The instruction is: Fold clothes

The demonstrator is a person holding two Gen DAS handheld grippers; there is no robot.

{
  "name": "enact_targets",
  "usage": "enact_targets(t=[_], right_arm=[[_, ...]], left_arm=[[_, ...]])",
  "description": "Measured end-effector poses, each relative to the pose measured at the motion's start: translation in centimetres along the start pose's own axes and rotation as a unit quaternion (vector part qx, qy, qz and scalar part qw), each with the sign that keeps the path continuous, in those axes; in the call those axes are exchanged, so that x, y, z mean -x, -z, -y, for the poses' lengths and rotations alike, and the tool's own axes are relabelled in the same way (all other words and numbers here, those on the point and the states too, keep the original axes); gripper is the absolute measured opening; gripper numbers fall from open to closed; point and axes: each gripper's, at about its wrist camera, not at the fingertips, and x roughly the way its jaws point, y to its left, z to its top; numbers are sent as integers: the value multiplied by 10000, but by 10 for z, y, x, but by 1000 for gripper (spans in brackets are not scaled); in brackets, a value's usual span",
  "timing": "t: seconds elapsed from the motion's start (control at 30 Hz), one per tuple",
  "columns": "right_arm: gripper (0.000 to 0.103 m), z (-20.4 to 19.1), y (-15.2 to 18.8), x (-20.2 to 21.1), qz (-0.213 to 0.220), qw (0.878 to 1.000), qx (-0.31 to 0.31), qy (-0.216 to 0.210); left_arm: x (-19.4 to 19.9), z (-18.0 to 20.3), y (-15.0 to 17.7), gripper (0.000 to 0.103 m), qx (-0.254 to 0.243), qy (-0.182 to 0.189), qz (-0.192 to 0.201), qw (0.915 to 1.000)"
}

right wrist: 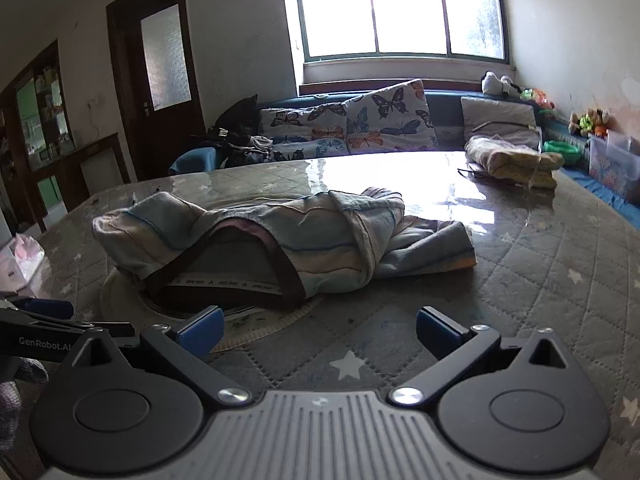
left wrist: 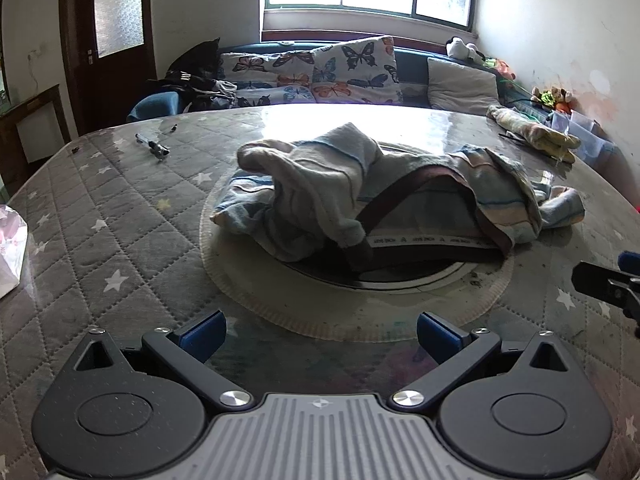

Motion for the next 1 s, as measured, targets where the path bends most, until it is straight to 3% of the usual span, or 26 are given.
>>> enact_targets(t=[1.0], right_arm=[[103,-4,-2,-24,-384,9991,171,68]], left_arm=[[-15,7,-10,103,7,-119,-230,9997]])
